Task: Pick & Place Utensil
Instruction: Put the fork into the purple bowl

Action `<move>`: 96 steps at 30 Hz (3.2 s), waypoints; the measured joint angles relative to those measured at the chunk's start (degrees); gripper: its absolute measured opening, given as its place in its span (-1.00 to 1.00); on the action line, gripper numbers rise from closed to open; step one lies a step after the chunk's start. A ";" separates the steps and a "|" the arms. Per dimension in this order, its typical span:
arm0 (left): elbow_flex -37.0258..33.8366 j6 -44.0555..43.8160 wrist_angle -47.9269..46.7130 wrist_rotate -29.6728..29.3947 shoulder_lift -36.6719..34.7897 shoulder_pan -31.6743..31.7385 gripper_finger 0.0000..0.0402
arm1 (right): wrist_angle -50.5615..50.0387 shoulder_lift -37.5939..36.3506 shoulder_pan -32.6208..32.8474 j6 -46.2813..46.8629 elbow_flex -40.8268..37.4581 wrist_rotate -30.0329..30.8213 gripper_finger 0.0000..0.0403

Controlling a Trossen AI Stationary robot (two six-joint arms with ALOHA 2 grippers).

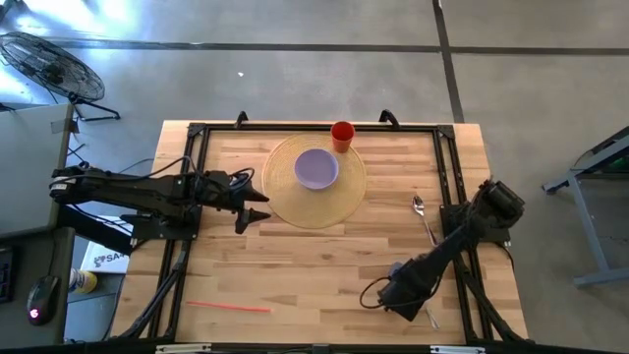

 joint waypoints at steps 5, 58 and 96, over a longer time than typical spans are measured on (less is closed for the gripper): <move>-1.54 -0.30 2.85 -0.09 0.00 0.00 0.39 | 3.80 0.00 0.68 0.62 -2.46 -0.58 -0.19; 14.23 -9.42 39.47 -13.07 44.07 -3.77 0.40 | 14.50 0.20 -16.49 -35.41 6.73 60.28 -0.93; 22.47 7.94 46.12 -27.16 54.82 -10.40 0.13 | 28.94 0.09 -19.71 -33.95 6.75 70.36 -0.94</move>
